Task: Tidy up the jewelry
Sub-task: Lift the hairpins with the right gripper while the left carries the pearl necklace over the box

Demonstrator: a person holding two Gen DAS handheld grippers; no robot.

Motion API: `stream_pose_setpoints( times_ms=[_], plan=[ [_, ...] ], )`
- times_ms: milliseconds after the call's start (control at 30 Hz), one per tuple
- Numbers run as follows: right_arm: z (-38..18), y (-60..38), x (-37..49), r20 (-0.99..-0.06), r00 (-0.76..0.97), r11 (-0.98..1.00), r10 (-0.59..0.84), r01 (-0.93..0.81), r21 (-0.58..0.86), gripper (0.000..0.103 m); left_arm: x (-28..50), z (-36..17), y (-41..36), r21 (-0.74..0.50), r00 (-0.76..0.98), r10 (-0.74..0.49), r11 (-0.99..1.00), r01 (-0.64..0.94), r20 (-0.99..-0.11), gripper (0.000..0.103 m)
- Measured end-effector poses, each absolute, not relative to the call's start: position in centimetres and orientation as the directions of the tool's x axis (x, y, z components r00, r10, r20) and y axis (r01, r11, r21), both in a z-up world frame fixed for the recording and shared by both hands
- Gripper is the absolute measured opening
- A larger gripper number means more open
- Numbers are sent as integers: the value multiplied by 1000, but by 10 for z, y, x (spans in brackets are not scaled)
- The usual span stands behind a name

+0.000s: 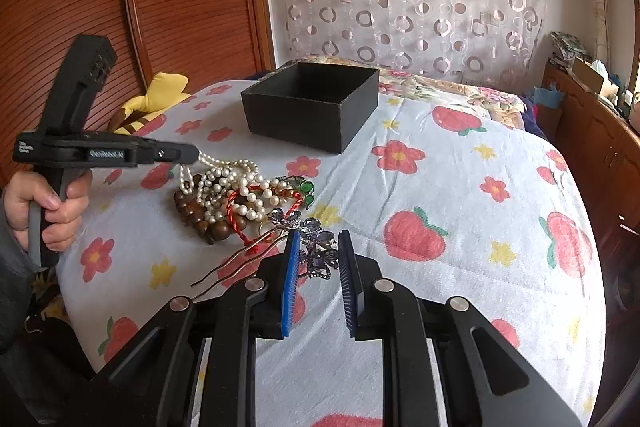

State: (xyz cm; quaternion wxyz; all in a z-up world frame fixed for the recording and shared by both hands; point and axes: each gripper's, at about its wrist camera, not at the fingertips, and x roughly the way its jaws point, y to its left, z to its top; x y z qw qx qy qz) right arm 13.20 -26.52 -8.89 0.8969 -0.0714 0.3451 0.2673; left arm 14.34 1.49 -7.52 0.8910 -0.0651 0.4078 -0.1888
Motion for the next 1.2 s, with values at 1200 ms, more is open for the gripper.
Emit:
stream_pose_setpoints(
  times_ms=[1200],
  plan=[
    [9, -242, 200, -551, 729, 853, 406, -519, -60, 21, 195, 112, -7, -108, 802, -315, 947, 304, -507, 5]
  ],
)
